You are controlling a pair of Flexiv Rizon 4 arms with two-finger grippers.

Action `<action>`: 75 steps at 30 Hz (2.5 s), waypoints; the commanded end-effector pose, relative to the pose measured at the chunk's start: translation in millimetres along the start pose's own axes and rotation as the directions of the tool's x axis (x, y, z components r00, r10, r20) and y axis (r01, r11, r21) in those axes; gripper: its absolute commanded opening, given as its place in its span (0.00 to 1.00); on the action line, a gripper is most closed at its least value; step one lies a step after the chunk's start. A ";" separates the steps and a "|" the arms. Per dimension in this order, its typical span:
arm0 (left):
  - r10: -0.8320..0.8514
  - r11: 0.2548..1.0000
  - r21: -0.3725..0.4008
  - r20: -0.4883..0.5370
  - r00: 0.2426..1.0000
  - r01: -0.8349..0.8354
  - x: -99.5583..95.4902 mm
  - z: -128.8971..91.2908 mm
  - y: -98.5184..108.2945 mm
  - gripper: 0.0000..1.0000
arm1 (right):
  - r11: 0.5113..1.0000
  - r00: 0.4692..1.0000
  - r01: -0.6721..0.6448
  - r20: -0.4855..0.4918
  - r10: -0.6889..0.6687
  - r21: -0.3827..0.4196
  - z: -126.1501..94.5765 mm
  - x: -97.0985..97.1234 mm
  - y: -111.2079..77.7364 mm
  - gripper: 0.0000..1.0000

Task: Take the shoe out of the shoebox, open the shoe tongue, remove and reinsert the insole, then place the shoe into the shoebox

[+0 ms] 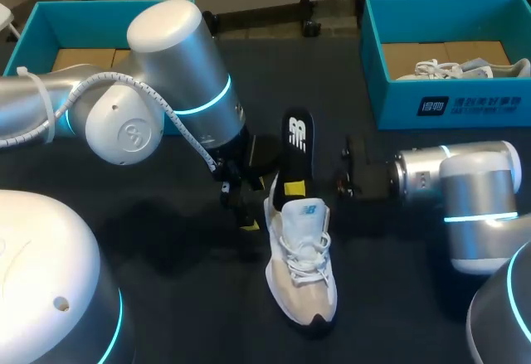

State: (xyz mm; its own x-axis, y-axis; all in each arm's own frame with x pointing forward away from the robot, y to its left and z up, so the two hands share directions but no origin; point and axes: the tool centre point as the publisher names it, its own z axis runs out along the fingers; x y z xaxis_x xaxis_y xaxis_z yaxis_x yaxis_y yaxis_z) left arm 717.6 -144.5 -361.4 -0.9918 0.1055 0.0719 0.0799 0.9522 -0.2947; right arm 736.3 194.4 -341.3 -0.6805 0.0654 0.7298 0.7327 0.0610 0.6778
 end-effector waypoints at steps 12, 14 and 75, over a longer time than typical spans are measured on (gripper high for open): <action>0.001 1.000 0.004 0.001 1.000 -0.001 0.8 0.2 1.5 1.00 | 0.998 0.998 -0.069 -0.007 0.069 0.008 2.7 11.1 -27.0 0.00; 0.001 1.000 0.004 0.001 1.000 -0.001 0.8 0.2 1.5 1.00 | 0.998 0.998 -0.068 -0.009 0.068 0.015 4.3 12.7 -27.5 0.00; 0.001 1.000 0.004 0.001 1.000 -0.001 0.8 0.2 1.5 1.00 | 0.992 0.991 -0.126 0.046 0.125 0.009 6.9 15.9 -21.4 0.00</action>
State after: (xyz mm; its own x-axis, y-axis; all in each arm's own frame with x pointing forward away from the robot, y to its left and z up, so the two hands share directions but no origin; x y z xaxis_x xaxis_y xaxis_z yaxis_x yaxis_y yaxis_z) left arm 717.6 -144.5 -361.4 -0.9918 0.1055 0.0719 0.0799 0.9522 -0.2947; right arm 714.4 201.1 -344.9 -0.5877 0.1104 0.8015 0.8088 0.0548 0.5855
